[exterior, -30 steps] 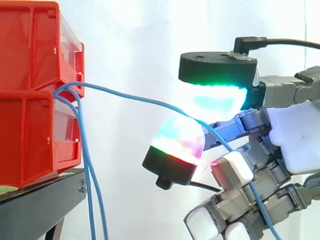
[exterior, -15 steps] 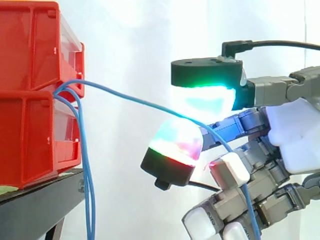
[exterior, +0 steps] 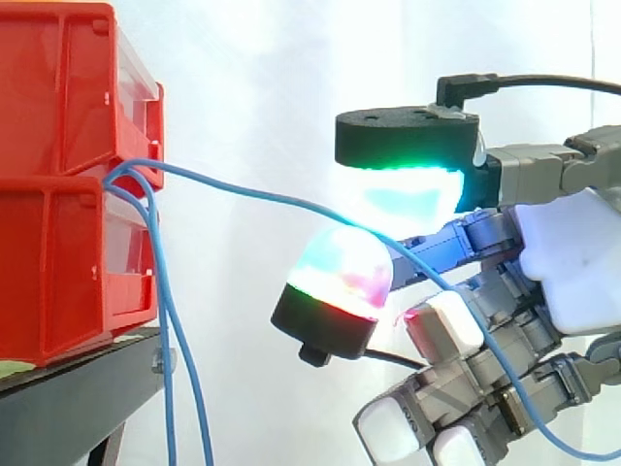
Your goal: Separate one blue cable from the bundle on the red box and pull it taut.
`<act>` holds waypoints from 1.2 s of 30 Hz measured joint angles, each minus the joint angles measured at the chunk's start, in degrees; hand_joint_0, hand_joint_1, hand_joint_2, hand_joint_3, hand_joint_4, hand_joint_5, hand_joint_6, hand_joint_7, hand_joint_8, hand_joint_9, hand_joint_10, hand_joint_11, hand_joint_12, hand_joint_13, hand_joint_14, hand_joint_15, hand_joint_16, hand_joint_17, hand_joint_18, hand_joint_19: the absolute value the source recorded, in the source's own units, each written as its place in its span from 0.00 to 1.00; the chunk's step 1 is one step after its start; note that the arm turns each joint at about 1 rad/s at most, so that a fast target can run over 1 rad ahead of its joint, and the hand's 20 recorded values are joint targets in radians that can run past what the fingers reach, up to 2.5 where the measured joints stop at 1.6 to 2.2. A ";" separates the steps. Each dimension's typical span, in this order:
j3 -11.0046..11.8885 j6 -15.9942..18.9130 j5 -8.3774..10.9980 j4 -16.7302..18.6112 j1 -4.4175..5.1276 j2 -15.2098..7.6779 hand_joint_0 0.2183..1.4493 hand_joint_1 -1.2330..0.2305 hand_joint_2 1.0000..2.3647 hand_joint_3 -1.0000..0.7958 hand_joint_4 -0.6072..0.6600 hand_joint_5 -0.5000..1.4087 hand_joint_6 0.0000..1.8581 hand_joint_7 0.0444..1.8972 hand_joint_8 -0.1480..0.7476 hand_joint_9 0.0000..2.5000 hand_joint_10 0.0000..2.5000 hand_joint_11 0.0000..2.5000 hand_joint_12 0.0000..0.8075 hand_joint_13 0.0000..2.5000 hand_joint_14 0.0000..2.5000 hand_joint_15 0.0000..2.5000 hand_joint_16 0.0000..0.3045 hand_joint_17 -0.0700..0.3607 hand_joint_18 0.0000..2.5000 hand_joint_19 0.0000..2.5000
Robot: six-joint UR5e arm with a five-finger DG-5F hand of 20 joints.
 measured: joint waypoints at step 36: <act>0.07 0.10 -0.05 -0.66 -0.21 0.00 0.37 0.21 0.16 0.59 0.19 0.23 0.51 0.55 0.43 0.44 0.01 0.15 0.44 0.37 0.01 0.17 0.16 0.42 0.34 0.24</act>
